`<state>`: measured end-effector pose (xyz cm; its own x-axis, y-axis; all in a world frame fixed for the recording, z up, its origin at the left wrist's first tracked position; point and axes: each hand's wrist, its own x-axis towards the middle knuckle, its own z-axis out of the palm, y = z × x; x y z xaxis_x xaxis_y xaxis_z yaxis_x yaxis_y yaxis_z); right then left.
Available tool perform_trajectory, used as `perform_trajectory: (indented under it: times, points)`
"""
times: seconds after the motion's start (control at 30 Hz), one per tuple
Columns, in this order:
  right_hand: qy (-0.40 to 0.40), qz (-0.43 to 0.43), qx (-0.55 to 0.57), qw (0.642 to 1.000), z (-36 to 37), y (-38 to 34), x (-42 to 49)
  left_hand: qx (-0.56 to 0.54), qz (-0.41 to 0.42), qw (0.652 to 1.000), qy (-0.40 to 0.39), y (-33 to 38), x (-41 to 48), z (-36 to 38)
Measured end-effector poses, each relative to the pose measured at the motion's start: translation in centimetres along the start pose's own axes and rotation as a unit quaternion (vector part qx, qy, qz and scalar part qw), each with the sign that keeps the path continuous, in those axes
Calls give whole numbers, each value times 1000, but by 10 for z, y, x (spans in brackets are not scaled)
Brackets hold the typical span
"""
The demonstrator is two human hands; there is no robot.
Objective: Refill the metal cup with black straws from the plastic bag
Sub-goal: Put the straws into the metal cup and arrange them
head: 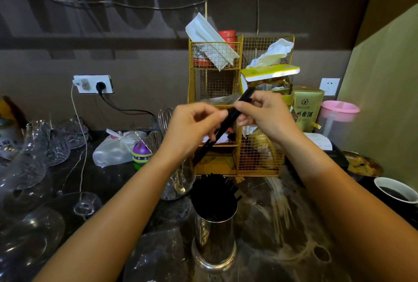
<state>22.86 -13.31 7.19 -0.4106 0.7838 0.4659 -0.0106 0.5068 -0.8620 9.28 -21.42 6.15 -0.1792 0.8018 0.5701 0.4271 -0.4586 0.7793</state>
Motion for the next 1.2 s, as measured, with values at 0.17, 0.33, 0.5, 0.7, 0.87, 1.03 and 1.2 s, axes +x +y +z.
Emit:
perform_trajectory:
  times: [0.17, 0.33, 0.5, 0.7, 0.87, 1.03, 1.2]
  points:
    - [119, 62, 227, 965, 3, 9, -10, -36, -187, 979, -79, -29, -26, 9]
    - [156, 223, 438, 857, 26, 30, -26, -249, -202, 942, 95, -41, -20, 15]
    - [173, 295, 550, 762, 43, 49, -38, -293, -156, 932, 147, -37, -16, 17]
    - [130, 337, 588, 723, 56, 63, -57, -310, -155, 924, 161, -41, -5, 12]
    - [35, 310, 318, 895, 41, 71, -56, -221, -145, 960, 92, -36, 5, -1]
    - [53, 99, 58, 992, 16, 34, -36, -133, -126, 982, -40, -40, 4, -2]
    - [-44, -65, -2, 997, 17, 13, -26, -85, -145, 976, -135, -56, -5, 11]
